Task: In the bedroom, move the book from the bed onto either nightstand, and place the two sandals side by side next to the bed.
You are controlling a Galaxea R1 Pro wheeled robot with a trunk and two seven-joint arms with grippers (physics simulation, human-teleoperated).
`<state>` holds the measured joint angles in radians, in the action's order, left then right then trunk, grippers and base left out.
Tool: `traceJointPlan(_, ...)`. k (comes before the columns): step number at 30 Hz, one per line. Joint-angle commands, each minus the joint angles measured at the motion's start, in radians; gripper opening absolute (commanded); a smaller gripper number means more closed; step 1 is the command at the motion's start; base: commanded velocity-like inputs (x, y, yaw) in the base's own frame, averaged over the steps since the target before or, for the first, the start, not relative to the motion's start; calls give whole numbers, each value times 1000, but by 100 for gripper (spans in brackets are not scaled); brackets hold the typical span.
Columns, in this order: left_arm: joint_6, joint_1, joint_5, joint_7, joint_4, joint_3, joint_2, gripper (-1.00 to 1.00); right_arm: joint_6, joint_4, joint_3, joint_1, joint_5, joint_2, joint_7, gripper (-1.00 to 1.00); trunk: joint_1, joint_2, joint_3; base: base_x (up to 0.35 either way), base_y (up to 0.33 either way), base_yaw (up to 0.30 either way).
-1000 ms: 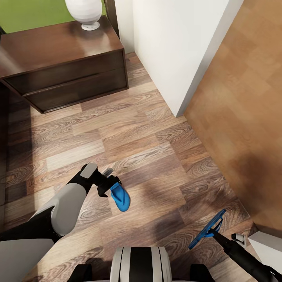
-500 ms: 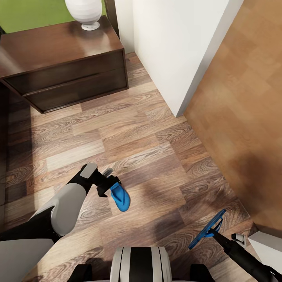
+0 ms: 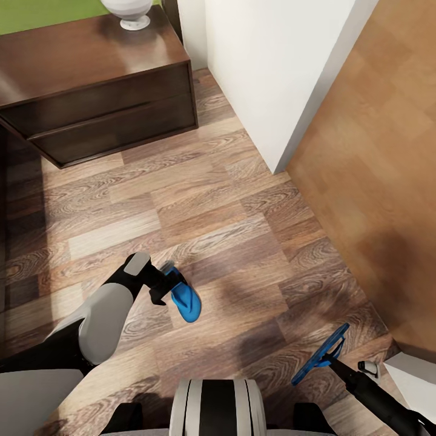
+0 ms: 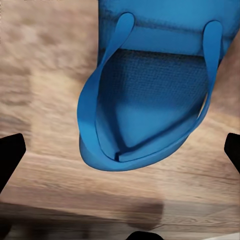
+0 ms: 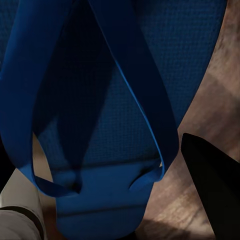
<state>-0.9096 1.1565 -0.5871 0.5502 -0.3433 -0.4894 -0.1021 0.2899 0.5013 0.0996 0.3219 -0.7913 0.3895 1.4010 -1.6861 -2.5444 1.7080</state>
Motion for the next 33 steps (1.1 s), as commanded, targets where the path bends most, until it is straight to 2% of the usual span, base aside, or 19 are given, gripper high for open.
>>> traceJointPlan(1,-2,0,-10,11,-2,-3,-1,100,12,0,0,0,-3,0,3,-100,0,0,1,0,0,0)
traceJointPlan(27,-5,0,-8,10,-2,-1,-7,100,13,0,0,0,-3,0,3,-100,0,0,1,0,0,0)
traceJointPlan(33,-4,0,-8,7,-3,44,-7,100,12,0,0,0,-3,0,3,-100,0,0,1,0,0,0)
